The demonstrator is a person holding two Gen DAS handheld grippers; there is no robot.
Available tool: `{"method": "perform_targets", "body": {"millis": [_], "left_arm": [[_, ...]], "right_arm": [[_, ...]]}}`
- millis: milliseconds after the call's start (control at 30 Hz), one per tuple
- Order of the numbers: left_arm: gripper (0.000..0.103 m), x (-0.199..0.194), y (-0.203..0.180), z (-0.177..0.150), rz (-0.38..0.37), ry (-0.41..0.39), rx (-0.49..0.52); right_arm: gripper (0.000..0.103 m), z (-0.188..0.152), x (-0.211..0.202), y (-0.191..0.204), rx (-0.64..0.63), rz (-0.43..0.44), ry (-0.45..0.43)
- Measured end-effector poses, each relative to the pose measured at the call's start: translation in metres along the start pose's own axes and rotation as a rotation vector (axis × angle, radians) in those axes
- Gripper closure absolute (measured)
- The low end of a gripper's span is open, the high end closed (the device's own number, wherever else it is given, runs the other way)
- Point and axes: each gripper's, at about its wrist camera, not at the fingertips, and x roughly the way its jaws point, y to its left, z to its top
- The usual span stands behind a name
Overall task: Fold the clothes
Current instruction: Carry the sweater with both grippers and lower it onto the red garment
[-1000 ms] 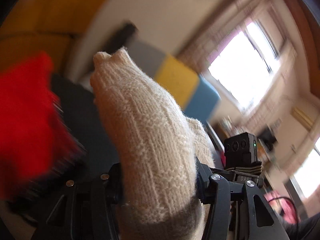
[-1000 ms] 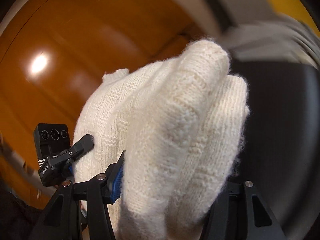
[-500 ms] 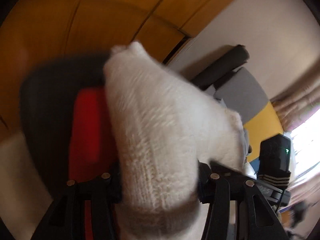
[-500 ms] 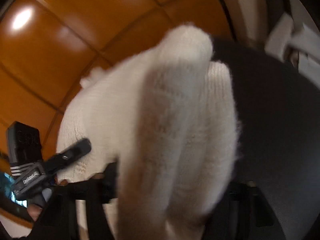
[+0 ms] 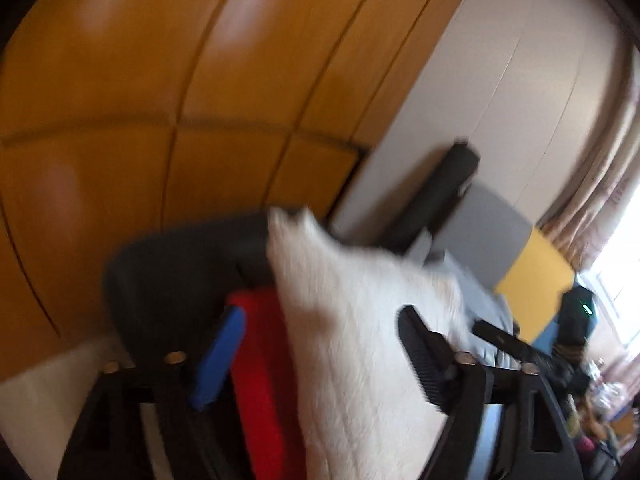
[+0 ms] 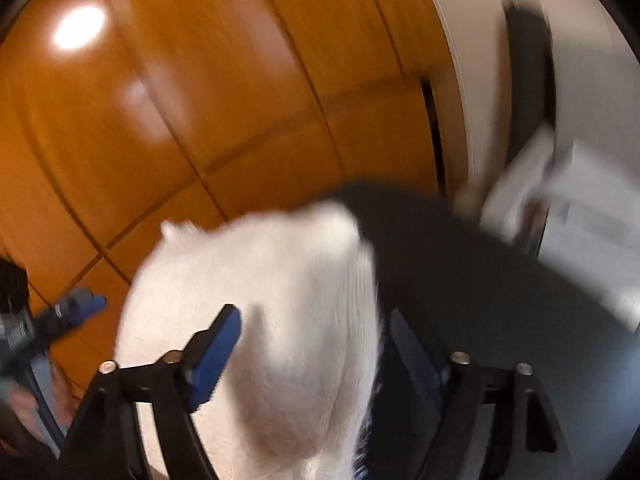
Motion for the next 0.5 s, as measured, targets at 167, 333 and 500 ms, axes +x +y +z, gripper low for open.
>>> {"method": "perform_targets", "body": {"millis": [167, 333, 500], "left_arm": [[0.013, 0.033, -0.019, 0.02, -0.042, -0.003, 0.103], [0.029, 0.141, -0.024, 0.017, 0.066, 0.274, 0.074], [0.028, 0.158, -0.02, 0.007, 0.125, 0.253, 0.107]], "right_arm": [[0.037, -0.026, -0.014, 0.071, -0.217, 0.097, 0.022], [0.04, -0.061, 0.05, 0.056, -0.121, -0.02, 0.196], [0.038, -0.065, 0.068, 0.041, -0.063, -0.035, 0.212]]}}
